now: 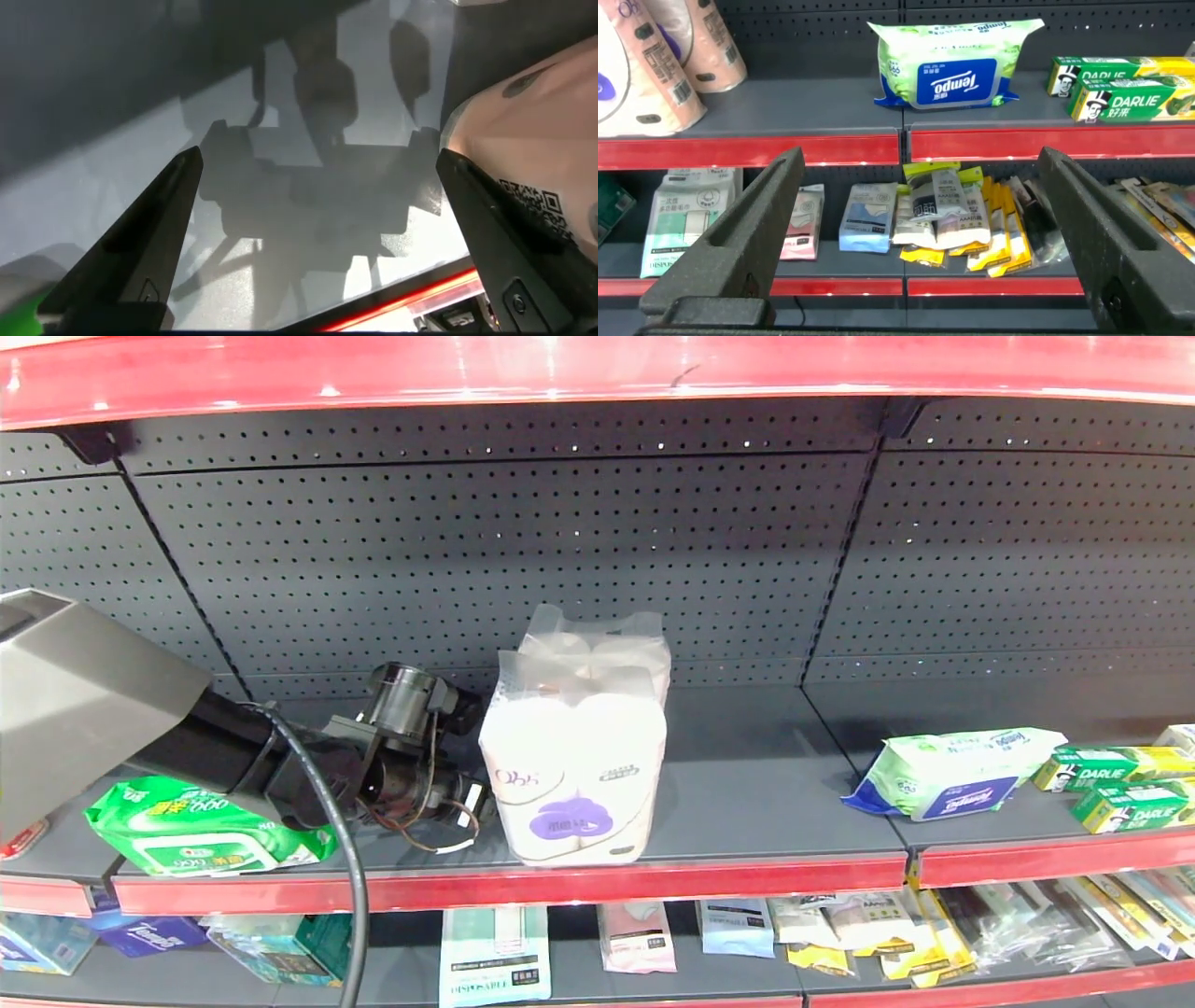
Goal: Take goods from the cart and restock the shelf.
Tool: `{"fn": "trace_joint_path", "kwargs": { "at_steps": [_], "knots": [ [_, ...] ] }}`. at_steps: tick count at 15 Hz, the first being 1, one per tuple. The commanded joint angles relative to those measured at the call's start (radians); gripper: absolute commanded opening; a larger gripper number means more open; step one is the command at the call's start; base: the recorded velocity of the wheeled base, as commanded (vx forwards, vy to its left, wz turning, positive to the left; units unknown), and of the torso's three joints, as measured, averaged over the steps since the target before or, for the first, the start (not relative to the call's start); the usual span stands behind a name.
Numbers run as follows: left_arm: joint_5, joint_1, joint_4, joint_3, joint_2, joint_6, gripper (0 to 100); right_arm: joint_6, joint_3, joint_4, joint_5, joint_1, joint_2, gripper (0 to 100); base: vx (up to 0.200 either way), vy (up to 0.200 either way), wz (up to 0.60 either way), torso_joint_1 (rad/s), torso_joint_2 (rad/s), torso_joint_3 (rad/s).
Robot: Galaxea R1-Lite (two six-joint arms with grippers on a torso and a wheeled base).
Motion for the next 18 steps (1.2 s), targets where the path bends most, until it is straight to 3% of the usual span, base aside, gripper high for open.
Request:
{"fn": "trace_joint_path", "kwargs": {
  "at_steps": [1,18],
  "knots": [
    [0.000,-0.002,0.000,-0.002,0.002,0.000,100,0.000,0.000,0.000,0.000,0.000,0.001,100,0.000,0.000,0.00,0.000,0.00,0.000],
    [0.000,-0.028,0.004,-0.016,0.020,0.000,100,0.000,0.000,0.000,0.000,0.000,0.001,100,0.000,0.000,0.00,0.000,0.00,0.000]
  ]
}}
